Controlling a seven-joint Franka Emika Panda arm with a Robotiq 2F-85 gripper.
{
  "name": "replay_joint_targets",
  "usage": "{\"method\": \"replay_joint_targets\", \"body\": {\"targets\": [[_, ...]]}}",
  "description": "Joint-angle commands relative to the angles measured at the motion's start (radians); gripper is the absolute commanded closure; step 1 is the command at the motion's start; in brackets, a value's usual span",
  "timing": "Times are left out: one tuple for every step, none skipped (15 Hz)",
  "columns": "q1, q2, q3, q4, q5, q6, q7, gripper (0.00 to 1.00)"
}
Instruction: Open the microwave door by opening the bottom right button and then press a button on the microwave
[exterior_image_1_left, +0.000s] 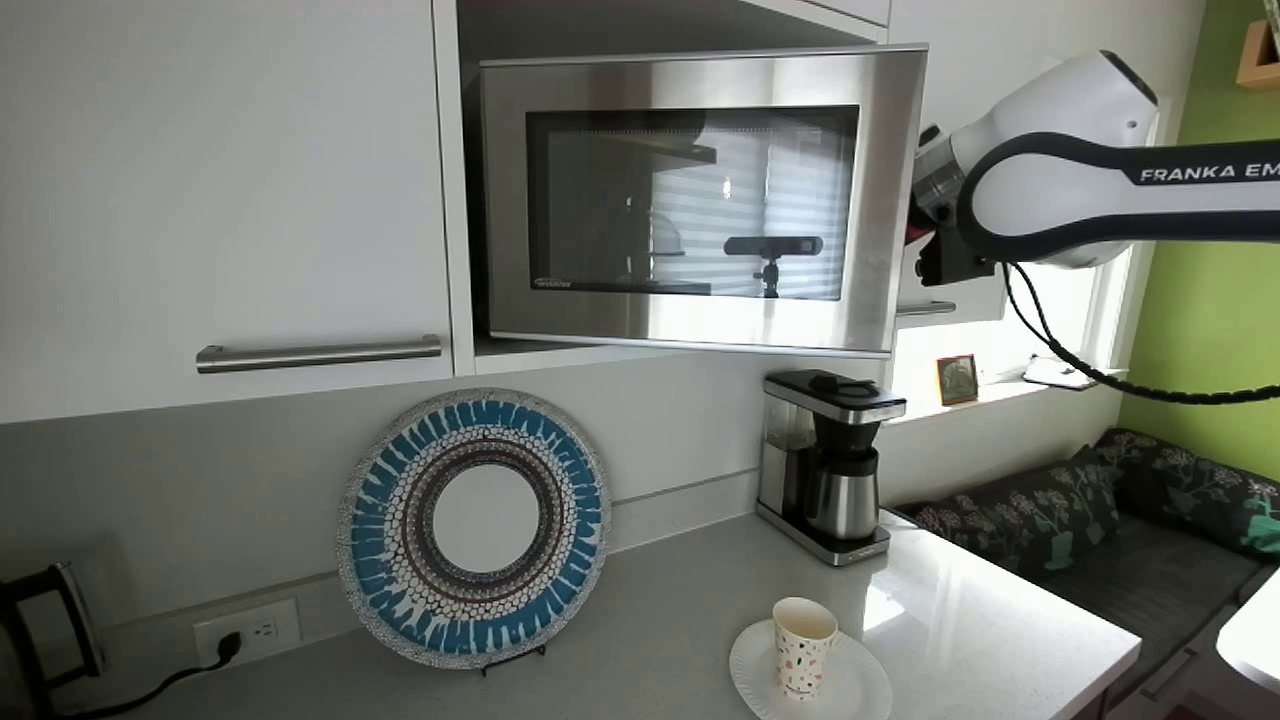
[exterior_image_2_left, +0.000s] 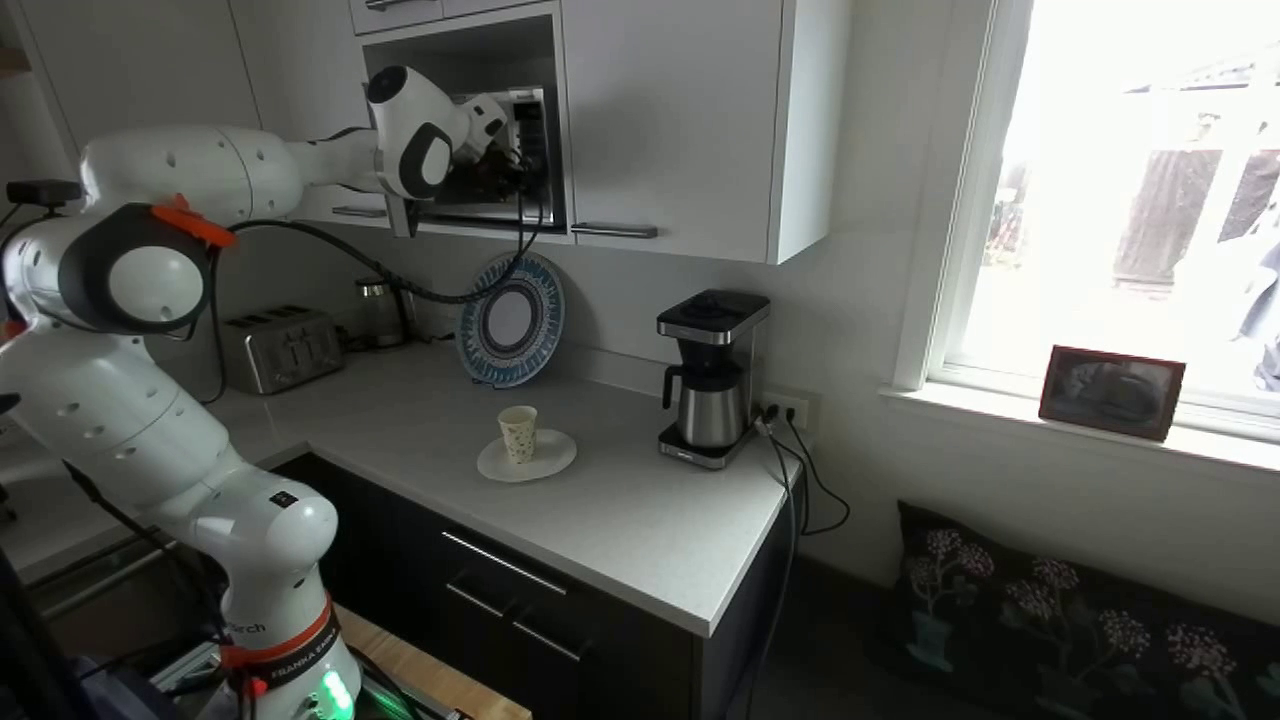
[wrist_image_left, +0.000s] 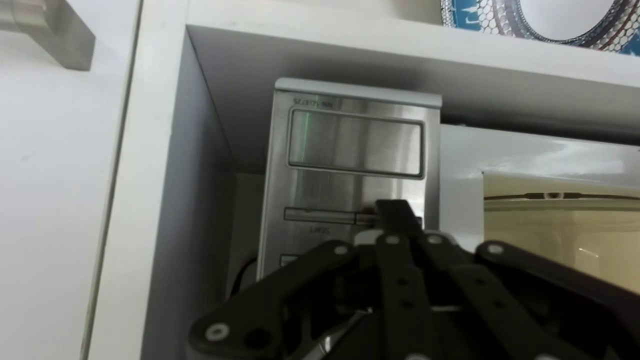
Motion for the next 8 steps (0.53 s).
{"method": "replay_joint_targets", "body": {"targets": [[0.005, 0.001, -0.006, -0.02, 0.008, 0.03, -0.017, 1.0], [0.006, 0.004, -0.006, -0.02, 0.009, 0.034, -0.017, 1.0], [0.006, 0.005, -0.006, -0.02, 0.01, 0.035, -0.017, 1.0], [0.008, 0.007, -0.007, -0.02, 0.012, 0.041, -0.019, 1.0], [0.011, 0.008, -0.009, -0.021, 0.014, 0.047, -0.023, 1.0], [0.011, 0.009, -0.009, -0.021, 0.015, 0.05, -0.023, 1.0], [0.009, 0.011, -0.008, -0.021, 0.011, 0.055, -0.021, 1.0], [0.008, 0.013, -0.008, -0.022, 0.01, 0.059, -0.021, 1.0]]}}
